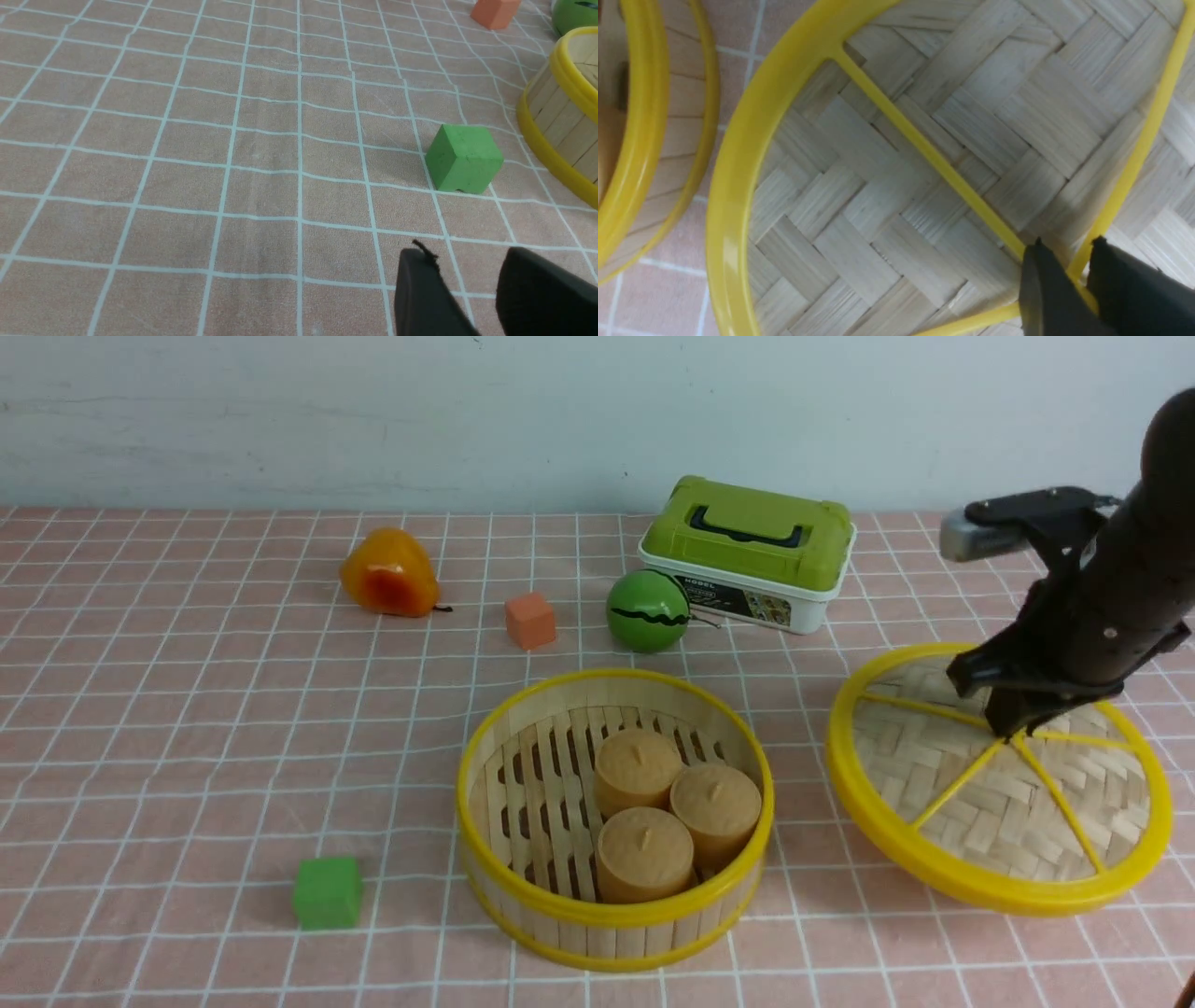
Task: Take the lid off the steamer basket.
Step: Use the right arm to place the steamer lid on the table
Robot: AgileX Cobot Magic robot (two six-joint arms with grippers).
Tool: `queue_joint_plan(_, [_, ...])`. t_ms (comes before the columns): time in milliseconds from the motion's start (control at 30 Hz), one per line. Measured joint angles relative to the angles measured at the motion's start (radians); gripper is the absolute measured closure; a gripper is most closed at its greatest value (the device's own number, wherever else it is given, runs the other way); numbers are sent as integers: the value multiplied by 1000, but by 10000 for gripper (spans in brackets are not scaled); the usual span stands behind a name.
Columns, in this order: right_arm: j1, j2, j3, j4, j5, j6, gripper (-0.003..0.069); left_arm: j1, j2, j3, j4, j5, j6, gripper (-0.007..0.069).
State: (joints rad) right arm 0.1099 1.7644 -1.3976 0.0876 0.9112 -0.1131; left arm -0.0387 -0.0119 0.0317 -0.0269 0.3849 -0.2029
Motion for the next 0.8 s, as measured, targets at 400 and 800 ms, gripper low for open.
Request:
queue_joint_plan(400, [0, 151, 29, 14, -130, 26, 569, 0, 0, 0, 0, 0, 0, 386])
queue_joint_plan(800, [0, 18, 31, 67, -110, 18, 321, 0, 0, 0, 0, 0, 0, 386])
